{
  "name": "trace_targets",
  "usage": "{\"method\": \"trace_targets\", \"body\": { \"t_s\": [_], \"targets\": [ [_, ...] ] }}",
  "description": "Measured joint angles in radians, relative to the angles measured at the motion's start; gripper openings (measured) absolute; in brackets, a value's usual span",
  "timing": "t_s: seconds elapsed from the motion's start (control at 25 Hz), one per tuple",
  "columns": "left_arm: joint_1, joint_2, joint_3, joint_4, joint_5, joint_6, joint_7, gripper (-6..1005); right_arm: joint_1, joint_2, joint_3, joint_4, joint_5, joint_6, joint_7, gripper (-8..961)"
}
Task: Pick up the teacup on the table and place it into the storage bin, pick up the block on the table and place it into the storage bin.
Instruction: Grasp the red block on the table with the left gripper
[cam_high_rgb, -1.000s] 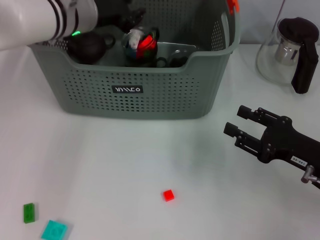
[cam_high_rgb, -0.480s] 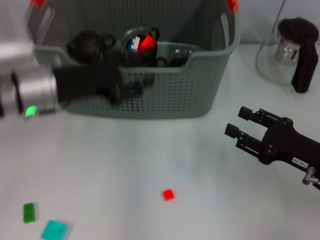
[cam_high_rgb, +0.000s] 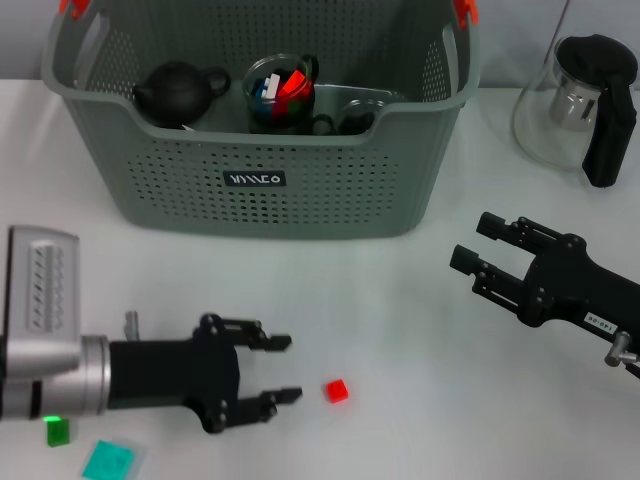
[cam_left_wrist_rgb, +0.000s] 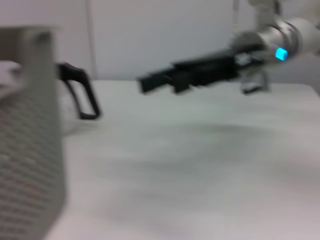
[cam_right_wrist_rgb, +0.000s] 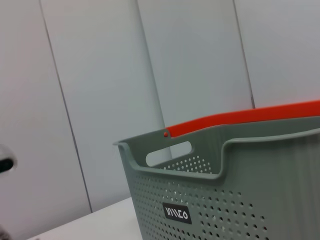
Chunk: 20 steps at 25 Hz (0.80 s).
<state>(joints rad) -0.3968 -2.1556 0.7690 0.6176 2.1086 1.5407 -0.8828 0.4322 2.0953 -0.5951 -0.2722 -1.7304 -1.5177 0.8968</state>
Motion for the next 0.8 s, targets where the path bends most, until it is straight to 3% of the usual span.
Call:
{"method": "trace_targets", "body": {
  "t_s": [0.28, 0.8],
  "targets": [
    [-0.024, -0.014, 0.003, -0.059, 0.011, -0.009, 0.011, 534, 0.003, -0.002, 0.0, -0.001, 0.0, 0.002, 0.001, 638],
    [-0.095, -0.018, 0.017, -0.207, 0.009, -0.172, 0.114, 532, -0.004, -0.001, 0.0, 0.001, 0.0, 0.002, 0.001, 638]
  ]
}}
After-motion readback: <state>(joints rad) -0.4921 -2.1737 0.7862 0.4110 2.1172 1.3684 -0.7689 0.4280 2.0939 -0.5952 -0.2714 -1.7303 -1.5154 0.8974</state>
